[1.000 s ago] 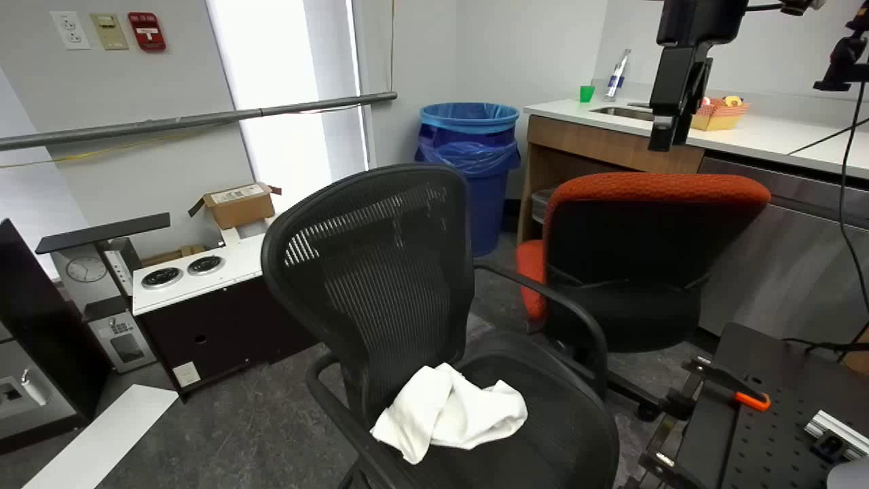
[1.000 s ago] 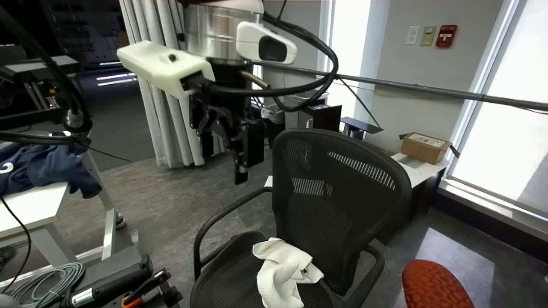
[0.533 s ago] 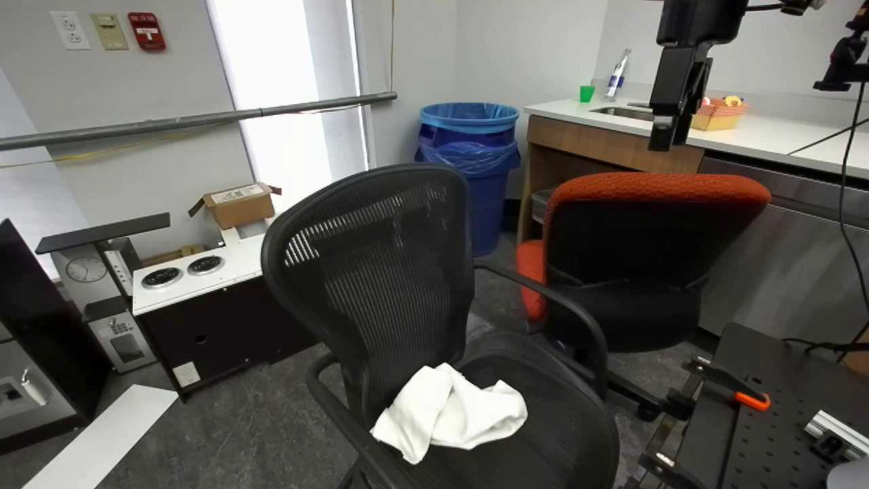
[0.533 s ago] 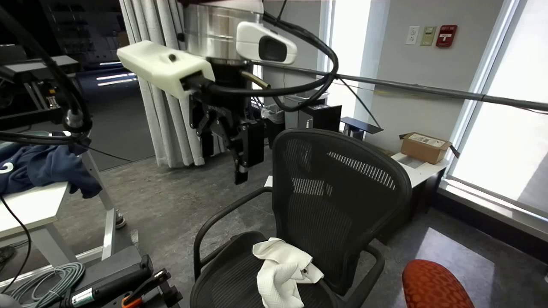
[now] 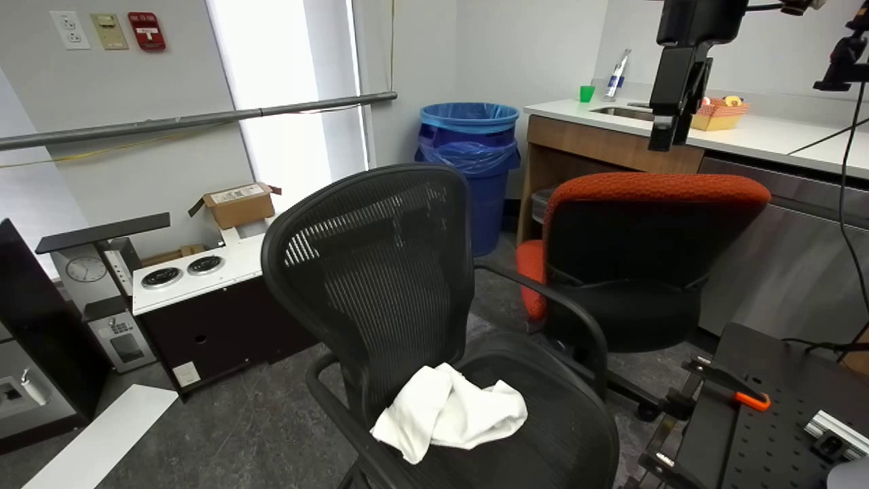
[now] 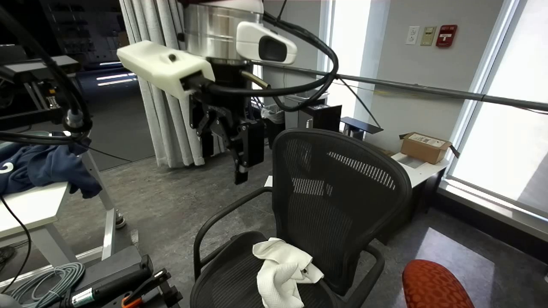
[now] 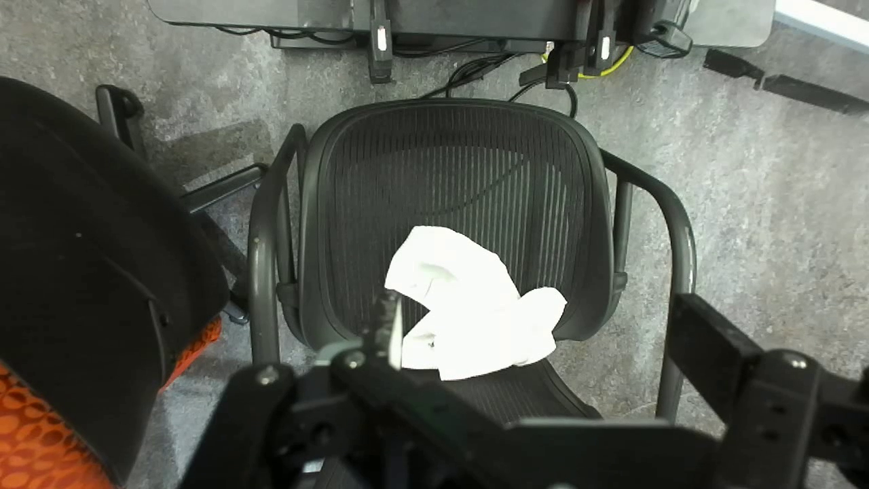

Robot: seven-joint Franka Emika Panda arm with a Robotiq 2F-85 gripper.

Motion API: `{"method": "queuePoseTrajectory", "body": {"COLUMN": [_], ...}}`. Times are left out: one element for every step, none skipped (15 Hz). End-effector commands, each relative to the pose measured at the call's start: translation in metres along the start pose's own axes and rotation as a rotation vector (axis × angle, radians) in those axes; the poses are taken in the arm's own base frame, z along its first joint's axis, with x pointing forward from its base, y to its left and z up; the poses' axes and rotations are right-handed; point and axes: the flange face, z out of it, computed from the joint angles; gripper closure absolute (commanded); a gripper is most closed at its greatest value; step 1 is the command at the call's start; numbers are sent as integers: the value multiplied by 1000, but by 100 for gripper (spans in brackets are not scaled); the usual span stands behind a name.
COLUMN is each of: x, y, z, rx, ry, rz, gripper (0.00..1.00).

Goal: Hang the white towel on the back of the chair

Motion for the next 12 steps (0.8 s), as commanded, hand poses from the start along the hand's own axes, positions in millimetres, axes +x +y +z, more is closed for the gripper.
{"method": "queuePoseTrajectory", "body": {"x": [0,0,0,0,4,10,15,22,31,41,60,72], "y": [0,0,0,0,1,3,5,7,9,11,5,4], "z": [0,0,0,0,3,4,5,7,12,16,28,36], "rx": [0,0,0,0,-4,3,-2,-2,-14,-20,-34,-45], "ry": [-1,-1,-1,-1,3,10,23,39,62,80,105,123], "rz": [0,0,0,0,3,21,27,30,22,24,16,14], "gripper": [0,0,0,0,0,0,0,0,0,0,0,0]}}
